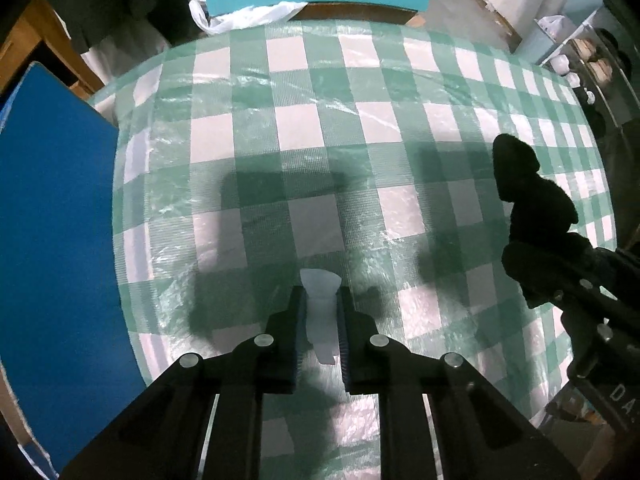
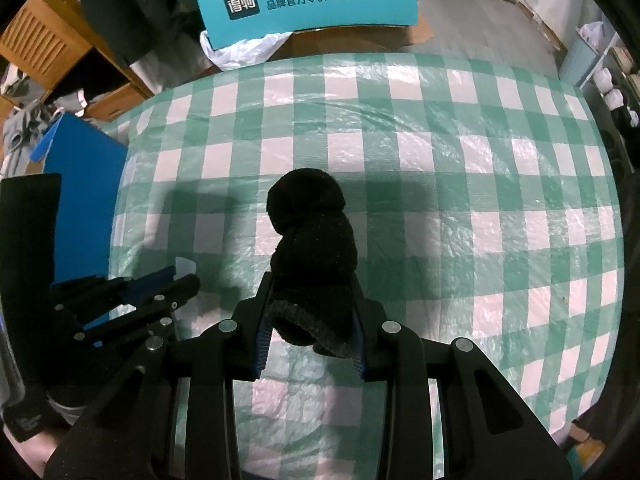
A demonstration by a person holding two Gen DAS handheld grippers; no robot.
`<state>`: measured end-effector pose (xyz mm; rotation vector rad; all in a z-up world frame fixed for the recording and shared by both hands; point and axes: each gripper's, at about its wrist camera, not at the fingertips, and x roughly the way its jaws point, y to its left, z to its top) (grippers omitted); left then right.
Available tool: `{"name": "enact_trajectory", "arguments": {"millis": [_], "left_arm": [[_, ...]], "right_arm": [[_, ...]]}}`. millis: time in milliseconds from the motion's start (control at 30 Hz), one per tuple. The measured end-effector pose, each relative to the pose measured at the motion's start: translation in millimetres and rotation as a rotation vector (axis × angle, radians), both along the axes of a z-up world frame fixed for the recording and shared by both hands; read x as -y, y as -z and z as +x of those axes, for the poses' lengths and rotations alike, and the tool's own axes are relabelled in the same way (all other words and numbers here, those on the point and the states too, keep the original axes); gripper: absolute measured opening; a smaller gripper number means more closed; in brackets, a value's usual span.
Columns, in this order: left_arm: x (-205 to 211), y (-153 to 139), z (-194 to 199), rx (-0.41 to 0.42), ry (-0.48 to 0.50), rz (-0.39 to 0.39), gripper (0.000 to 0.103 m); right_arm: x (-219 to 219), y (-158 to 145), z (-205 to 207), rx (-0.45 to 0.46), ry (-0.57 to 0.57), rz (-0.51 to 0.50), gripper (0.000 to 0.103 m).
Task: Organize soft objects
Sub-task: 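Lift the black sock with the right tool and carry it toward the box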
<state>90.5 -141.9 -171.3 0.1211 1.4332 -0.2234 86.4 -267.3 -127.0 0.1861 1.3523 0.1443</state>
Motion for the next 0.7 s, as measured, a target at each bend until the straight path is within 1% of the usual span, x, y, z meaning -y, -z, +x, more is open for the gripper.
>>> {"name": "enact_trajectory", "arguments": {"millis": [200, 333, 500, 700], "left_arm": [[-2, -21, 0, 0.039, 0.028, 0.002, 0.014], [-4, -41, -10, 0.082, 0.044, 0.006, 0.014], [-2, -63, -22, 0.147, 0.072, 0.033, 0.014], [-12, -82, -32, 0.214, 0.103, 0.064, 0.014]], "right_arm": [[-8, -14, -7, 0.012, -0.022, -0.01, 0.031], [-10, -28, -12, 0.029, -0.031, -0.023, 0.031], [-14, -45, -19, 0.051, -0.049, -0.036, 0.031], [-20, -66, -28, 0.085, -0.073, -0.045, 0.031]]}}
